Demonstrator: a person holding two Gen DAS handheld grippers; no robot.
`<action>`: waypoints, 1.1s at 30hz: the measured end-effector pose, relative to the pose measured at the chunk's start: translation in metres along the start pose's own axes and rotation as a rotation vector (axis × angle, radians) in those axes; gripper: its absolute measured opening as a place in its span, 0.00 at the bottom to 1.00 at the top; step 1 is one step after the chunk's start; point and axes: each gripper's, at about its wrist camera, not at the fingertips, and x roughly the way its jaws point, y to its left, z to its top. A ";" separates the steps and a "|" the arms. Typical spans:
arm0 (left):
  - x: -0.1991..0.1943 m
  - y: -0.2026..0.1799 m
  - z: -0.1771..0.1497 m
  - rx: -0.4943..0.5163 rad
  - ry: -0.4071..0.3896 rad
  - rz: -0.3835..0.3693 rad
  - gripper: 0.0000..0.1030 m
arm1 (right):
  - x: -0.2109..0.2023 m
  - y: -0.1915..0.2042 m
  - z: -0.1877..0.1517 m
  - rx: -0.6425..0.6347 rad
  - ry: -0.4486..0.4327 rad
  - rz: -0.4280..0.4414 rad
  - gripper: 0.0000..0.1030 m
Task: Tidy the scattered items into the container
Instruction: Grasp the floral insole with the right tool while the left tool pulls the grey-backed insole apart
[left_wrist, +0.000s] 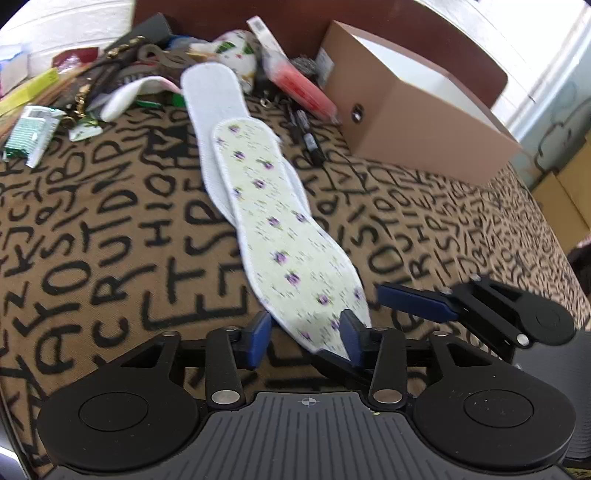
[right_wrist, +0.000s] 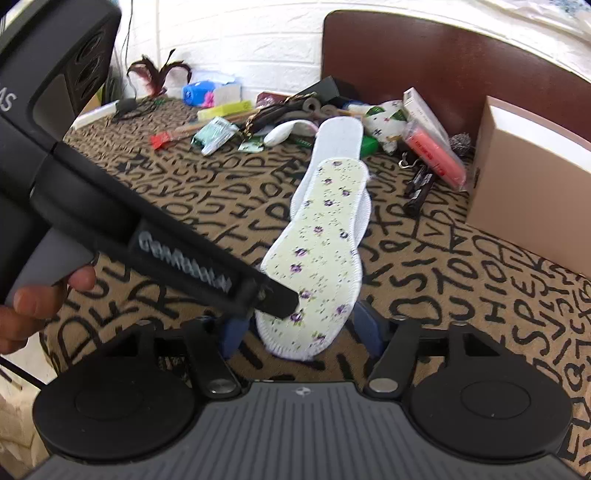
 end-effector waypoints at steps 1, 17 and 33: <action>-0.002 0.004 0.004 -0.012 -0.014 0.007 0.63 | -0.001 -0.001 0.001 0.004 -0.011 -0.006 0.73; 0.018 0.060 0.064 -0.115 -0.129 0.128 0.67 | 0.051 0.006 0.031 -0.029 -0.007 -0.029 0.83; 0.048 0.048 0.093 -0.102 -0.133 0.132 0.79 | 0.053 -0.025 0.020 0.053 0.045 -0.078 0.77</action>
